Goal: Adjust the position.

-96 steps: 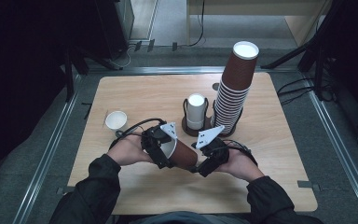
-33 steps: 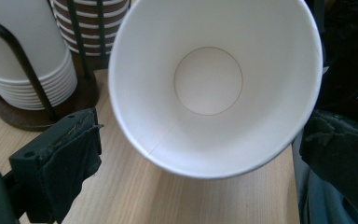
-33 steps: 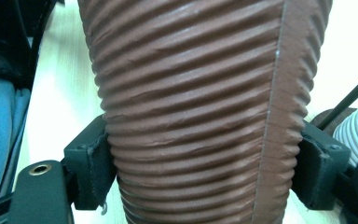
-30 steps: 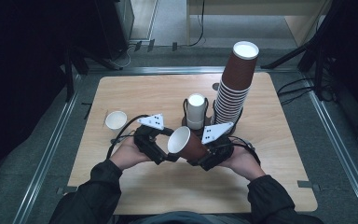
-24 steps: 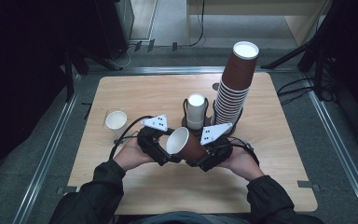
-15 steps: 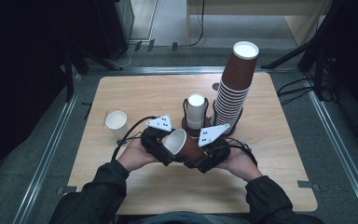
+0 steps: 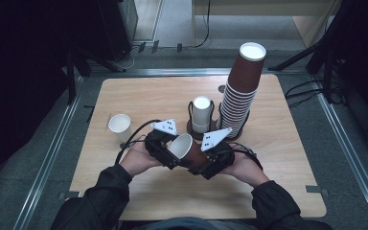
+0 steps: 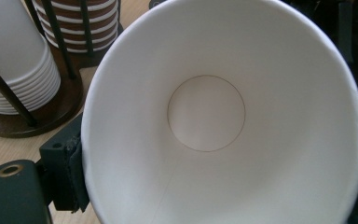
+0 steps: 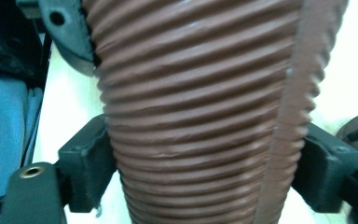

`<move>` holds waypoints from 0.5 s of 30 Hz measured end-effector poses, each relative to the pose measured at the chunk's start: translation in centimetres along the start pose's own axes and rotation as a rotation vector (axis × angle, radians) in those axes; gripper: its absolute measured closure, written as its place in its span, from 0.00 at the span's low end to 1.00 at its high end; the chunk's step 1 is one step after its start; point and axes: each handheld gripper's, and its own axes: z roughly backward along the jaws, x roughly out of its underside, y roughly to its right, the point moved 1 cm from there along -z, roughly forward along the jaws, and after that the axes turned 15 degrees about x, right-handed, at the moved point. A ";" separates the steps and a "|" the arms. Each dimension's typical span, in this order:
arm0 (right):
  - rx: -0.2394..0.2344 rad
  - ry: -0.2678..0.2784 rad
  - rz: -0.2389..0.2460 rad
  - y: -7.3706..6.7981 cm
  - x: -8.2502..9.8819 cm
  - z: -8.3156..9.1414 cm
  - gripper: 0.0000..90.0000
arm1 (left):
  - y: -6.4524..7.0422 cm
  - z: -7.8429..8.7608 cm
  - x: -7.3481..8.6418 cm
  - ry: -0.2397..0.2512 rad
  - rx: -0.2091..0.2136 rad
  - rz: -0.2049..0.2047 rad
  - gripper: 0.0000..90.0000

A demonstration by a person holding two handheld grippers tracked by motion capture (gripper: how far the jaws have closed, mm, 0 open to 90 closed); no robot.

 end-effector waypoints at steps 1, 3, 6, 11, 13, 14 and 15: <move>-0.008 0.001 -0.005 -0.1 0.0 0.0 0.17 | 0.0 0.1 0.0 0.002 -0.001 0.001 0.10; -0.017 0.000 -0.009 0.0 0.0 0.0 0.16 | 0.1 0.4 0.0 0.001 -0.004 -0.001 0.10; -0.016 -0.009 -0.028 0.2 0.1 0.2 0.15 | 0.1 0.6 0.1 0.006 -0.009 -0.006 0.10; -0.004 -0.034 -0.059 0.6 0.6 0.7 0.15 | 0.0 0.9 0.5 -0.034 -0.044 -0.010 0.10; 0.008 -0.035 -0.062 0.7 0.8 0.9 0.15 | 0.0 1.1 0.5 -0.049 -0.052 -0.011 0.10; 0.010 -0.044 -0.071 0.7 0.9 1.0 0.15 | 0.0 1.2 0.6 -0.047 -0.060 -0.010 0.10; 0.015 -0.046 -0.071 0.8 1.0 1.0 0.15 | 0.0 1.3 0.6 -0.047 -0.062 -0.010 0.10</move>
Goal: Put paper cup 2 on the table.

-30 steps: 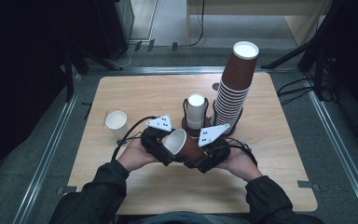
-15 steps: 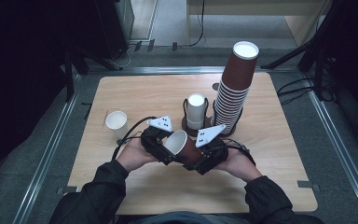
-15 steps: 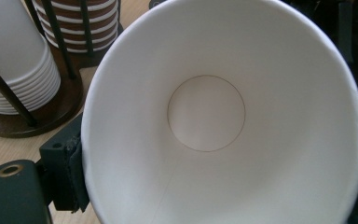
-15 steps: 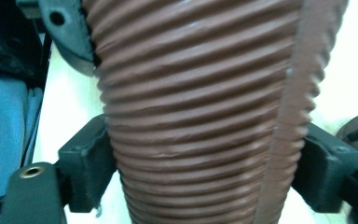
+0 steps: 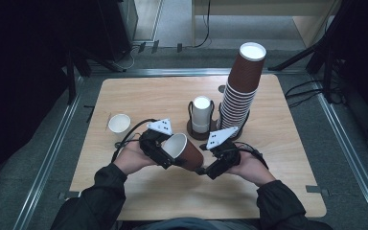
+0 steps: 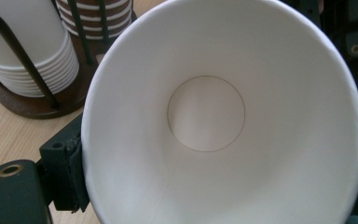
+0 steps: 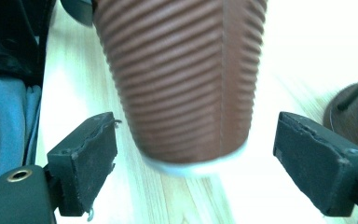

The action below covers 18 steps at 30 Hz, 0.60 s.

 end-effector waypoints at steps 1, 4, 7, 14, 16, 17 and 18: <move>0.003 -0.004 -0.002 0.1 0.1 0.0 0.16 | -0.1 0.1 0.1 -0.004 -0.002 0.003 0.10; -0.020 -0.022 -0.023 0.1 0.3 0.3 0.16 | -0.3 0.3 0.3 -0.014 -0.008 0.013 0.10; -0.004 -0.026 -0.033 0.3 0.5 0.5 0.16 | -0.4 0.5 0.7 -0.034 -0.019 0.019 0.10; 0.024 -0.027 -0.061 0.8 0.7 0.7 0.16 | -0.8 1.5 1.3 -0.068 -0.049 0.039 0.10; 0.029 -0.032 -0.063 0.9 0.8 0.7 0.16 | -0.9 1.7 1.5 -0.078 -0.054 0.044 0.10; 0.033 -0.033 -0.062 1.0 0.8 0.7 0.16 | -0.9 1.8 1.5 -0.083 -0.058 0.045 0.10; 0.036 -0.036 -0.065 1.0 0.9 0.7 0.16 | -0.9 1.9 1.6 -0.090 -0.061 0.049 0.10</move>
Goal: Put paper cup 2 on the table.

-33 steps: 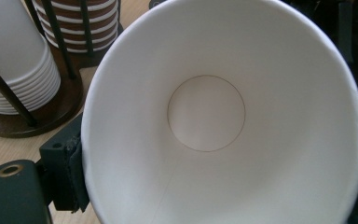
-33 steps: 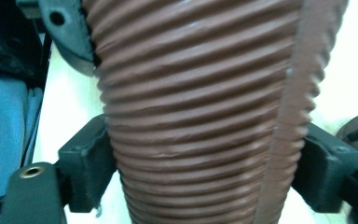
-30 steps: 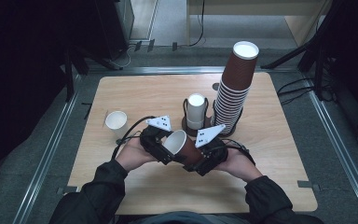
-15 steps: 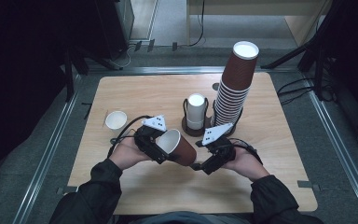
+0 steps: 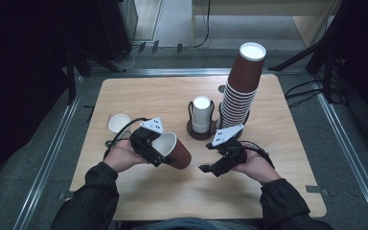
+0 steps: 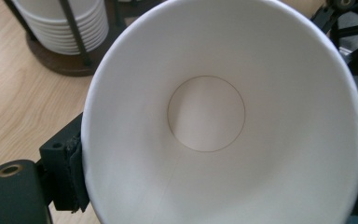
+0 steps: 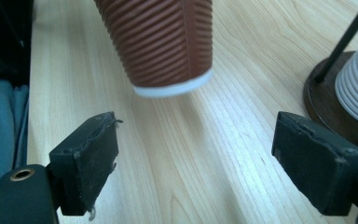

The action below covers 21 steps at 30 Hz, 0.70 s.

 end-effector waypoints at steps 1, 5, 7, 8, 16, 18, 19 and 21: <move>0.003 -0.004 -0.004 0.0 0.0 0.0 0.16 | 0.0 0.1 0.1 -0.004 -0.007 -0.002 0.10; 0.011 0.009 -0.003 0.2 0.0 0.1 0.16 | -0.1 0.4 0.5 -0.030 -0.013 0.000 0.10; 0.017 0.012 -0.008 0.4 0.1 0.2 0.16 | -0.2 0.6 0.7 -0.036 -0.017 0.002 0.10; 0.019 0.014 -0.007 0.5 0.1 0.3 0.16 | -0.2 0.7 0.8 -0.039 -0.018 0.004 0.10; 0.046 0.046 -0.015 0.8 0.2 0.9 0.16 | -0.5 1.8 1.8 -0.064 -0.019 0.013 0.10; 0.051 0.048 -0.017 0.9 0.2 0.9 0.16 | -0.4 2.0 2.0 -0.073 -0.023 0.014 0.10; 0.054 0.046 -0.021 0.9 0.2 1.0 0.16 | -0.5 2.1 2.1 -0.083 -0.030 0.014 0.10; 0.060 0.041 -0.027 1.1 0.3 1.0 0.16 | -0.6 2.4 2.4 -0.100 -0.052 0.021 0.10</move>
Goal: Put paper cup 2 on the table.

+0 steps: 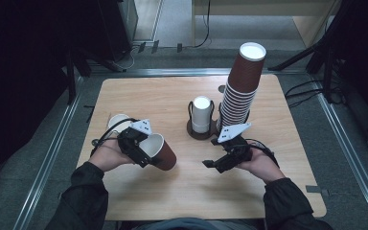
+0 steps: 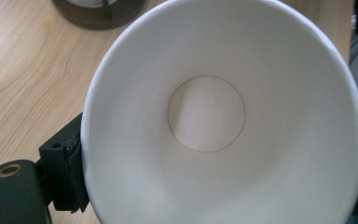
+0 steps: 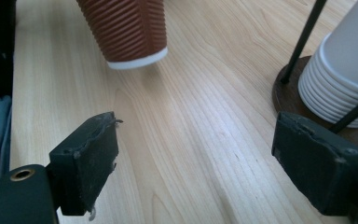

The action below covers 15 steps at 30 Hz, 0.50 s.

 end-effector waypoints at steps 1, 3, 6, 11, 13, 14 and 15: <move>0.001 -0.001 -0.001 0.1 0.0 0.0 0.16 | -0.1 0.2 0.2 -0.008 -0.010 0.004 0.10; 0.004 -0.008 -0.002 0.1 0.1 0.0 0.16 | -0.2 0.5 0.6 -0.008 -0.022 0.015 0.10; 0.009 -0.010 -0.003 0.2 0.1 0.0 0.16 | -0.5 1.2 1.3 -0.002 -0.046 0.036 0.10; 0.023 -0.015 -0.006 0.4 0.1 -0.2 0.16 | -1.1 2.2 2.5 -0.003 -0.064 0.078 0.10; 0.023 -0.017 -0.005 0.4 0.1 -0.2 0.16 | -1.3 2.5 2.9 -0.002 -0.072 0.092 0.10; 0.023 -0.018 -0.005 0.4 0.1 -0.2 0.16 | -1.3 2.8 3.0 -0.005 -0.077 0.096 0.10; 0.025 -0.018 -0.005 0.4 0.1 -0.2 0.16 | -1.4 2.9 3.2 -0.007 -0.085 0.101 0.10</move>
